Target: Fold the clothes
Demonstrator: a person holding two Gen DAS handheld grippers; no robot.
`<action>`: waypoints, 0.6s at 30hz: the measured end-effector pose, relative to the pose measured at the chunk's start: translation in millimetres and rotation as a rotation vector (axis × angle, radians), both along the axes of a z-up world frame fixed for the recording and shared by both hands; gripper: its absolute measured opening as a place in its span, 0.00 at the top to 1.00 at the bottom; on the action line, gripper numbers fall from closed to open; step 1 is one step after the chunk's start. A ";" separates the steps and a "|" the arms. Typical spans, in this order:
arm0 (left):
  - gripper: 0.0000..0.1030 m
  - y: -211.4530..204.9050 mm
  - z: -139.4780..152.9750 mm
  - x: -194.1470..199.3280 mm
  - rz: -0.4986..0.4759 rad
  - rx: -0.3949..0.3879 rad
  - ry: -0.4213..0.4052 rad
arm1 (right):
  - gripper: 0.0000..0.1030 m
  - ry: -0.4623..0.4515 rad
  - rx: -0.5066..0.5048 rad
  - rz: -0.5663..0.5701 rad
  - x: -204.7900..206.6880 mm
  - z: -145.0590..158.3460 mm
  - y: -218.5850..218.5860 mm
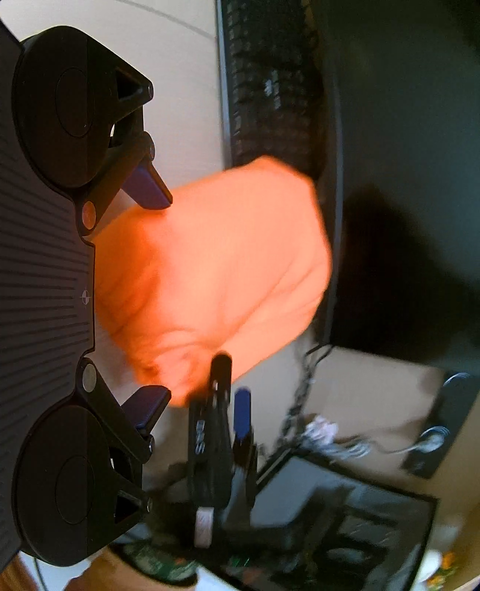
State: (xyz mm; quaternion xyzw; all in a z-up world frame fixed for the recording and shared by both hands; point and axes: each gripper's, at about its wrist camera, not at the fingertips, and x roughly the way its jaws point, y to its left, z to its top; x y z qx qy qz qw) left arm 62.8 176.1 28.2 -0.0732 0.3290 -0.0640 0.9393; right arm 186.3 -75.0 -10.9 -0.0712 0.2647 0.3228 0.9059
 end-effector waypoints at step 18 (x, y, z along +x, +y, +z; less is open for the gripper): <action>0.00 -5.7 23.1 51.4 0.038 0.022 -0.061 | 0.19 -0.146 -0.121 -0.001 -10.5 -5.8 -3.5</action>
